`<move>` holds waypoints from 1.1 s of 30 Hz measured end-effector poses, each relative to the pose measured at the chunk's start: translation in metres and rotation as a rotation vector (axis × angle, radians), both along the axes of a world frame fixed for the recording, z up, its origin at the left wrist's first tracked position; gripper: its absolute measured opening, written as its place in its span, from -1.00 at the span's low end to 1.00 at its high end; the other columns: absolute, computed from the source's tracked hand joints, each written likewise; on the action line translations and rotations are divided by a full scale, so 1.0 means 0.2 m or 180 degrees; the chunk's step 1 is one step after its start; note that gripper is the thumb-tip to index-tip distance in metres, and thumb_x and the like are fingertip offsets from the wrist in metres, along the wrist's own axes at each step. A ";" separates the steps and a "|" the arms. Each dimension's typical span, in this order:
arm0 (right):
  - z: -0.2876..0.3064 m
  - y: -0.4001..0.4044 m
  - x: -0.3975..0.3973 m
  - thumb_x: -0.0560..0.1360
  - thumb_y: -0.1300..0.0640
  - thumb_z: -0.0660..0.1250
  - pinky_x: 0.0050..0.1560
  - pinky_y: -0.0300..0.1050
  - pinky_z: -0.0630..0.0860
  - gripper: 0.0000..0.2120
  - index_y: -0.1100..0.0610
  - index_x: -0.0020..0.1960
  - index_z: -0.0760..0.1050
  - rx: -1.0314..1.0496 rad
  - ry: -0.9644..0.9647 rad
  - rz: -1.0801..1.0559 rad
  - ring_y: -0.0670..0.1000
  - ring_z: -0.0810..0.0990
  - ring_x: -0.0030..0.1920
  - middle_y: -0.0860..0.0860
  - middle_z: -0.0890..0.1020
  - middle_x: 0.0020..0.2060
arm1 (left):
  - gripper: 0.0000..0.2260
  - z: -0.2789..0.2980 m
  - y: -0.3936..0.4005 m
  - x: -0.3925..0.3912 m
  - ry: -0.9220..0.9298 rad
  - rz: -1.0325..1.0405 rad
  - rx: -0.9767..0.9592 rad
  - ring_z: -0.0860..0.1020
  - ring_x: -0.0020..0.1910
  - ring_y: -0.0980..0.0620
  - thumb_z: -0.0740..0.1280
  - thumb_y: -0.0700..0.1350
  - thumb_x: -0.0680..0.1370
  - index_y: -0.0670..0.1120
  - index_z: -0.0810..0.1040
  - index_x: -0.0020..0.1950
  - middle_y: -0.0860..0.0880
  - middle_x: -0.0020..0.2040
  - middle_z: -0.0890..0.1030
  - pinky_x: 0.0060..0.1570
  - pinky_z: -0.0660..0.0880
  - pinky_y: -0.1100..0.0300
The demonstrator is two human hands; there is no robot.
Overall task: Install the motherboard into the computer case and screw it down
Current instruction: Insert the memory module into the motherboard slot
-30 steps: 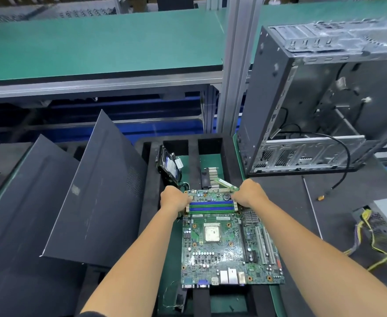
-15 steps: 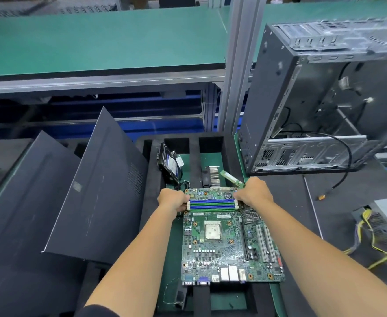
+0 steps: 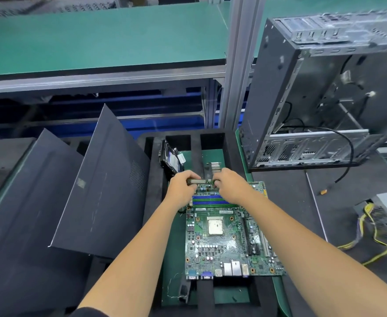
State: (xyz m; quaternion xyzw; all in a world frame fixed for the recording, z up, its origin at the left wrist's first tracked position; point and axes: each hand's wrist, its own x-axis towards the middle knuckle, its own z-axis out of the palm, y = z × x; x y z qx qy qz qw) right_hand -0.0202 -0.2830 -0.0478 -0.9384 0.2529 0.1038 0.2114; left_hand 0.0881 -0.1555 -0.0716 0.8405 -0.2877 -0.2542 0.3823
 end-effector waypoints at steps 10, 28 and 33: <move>-0.09 -0.02 -0.08 0.59 0.19 0.25 -0.08 -0.08 0.45 -0.83 0.14 0.11 0.58 0.0184 -0.0060 -0.0137 0.08 0.53 -0.05 0.09 0.60 0.05 | -0.86 -0.08 0.05 -0.02 -0.0724 -0.0360 0.0425 0.53 -0.06 0.03 0.34 -0.22 0.55 -0.10 0.66 0.05 0.00 0.01 0.60 -0.05 0.45 0.20; -0.05 -0.03 -0.06 0.47 0.38 0.25 -0.17 -0.07 0.45 -0.79 0.08 -0.12 0.47 -0.0190 0.0325 0.0297 0.10 0.53 -0.13 0.05 0.56 -0.12 | -0.84 -0.07 0.05 0.00 -0.0957 -0.0824 0.0588 0.56 0.01 -0.01 0.33 -0.23 0.55 -0.07 0.65 0.06 0.00 0.03 0.62 0.06 0.52 0.03; -0.05 -0.02 -0.05 0.43 0.39 0.25 -0.23 -0.09 0.39 -0.80 0.10 -0.16 0.43 -0.0335 0.0367 0.0300 0.11 0.49 -0.19 0.04 0.52 -0.19 | -0.85 -0.08 0.05 0.00 -0.1525 -0.1182 0.0813 0.53 0.01 -0.01 0.30 -0.23 0.56 -0.07 0.63 0.05 -0.01 -0.01 0.59 -0.01 0.52 0.05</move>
